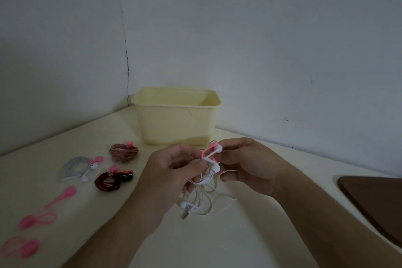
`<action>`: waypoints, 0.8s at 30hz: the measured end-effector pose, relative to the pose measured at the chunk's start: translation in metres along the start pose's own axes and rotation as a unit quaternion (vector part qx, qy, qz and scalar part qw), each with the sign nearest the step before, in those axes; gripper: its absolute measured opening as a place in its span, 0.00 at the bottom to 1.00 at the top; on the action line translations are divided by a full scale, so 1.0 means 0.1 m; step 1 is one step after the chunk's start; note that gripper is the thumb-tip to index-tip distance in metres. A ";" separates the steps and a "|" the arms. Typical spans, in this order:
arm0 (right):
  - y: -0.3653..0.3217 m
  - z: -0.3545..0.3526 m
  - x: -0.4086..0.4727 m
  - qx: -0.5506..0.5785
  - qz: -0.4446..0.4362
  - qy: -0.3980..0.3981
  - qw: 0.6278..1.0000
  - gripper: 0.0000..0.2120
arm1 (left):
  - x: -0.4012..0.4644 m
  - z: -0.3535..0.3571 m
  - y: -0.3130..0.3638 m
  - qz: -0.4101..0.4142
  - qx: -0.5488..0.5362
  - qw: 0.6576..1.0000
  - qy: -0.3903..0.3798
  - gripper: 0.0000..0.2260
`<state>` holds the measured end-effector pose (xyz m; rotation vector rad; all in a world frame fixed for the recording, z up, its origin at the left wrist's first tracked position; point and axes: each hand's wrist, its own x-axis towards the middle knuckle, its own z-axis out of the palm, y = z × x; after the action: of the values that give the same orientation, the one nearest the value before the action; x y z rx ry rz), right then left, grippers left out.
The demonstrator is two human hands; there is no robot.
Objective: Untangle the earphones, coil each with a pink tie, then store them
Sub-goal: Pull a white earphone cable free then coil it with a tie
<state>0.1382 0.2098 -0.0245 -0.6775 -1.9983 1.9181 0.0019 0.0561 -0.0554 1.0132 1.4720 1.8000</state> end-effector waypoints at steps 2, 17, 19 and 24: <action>0.01 -0.03 0.00 0.035 -0.008 -0.007 0.999 0.08 | 0.00 -0.01 -0.01 -0.005 0.010 1.000 -0.007 0.04; -0.05 -0.10 -0.02 0.023 0.032 -0.021 0.999 0.12 | -0.02 0.03 0.02 -0.067 0.079 0.993 -0.055 0.05; -0.06 -0.10 -0.03 0.021 0.038 -0.019 0.999 0.11 | -0.01 0.03 0.02 -0.078 0.083 0.992 -0.061 0.05; -0.05 -0.09 -0.04 -0.016 0.066 -0.009 0.998 0.09 | -0.01 0.03 0.04 -0.067 0.138 0.986 -0.073 0.04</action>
<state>0.1451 0.2151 -0.0182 -0.8206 -2.0454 1.9767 0.0048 0.0562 -0.0515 1.1252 1.6839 1.4240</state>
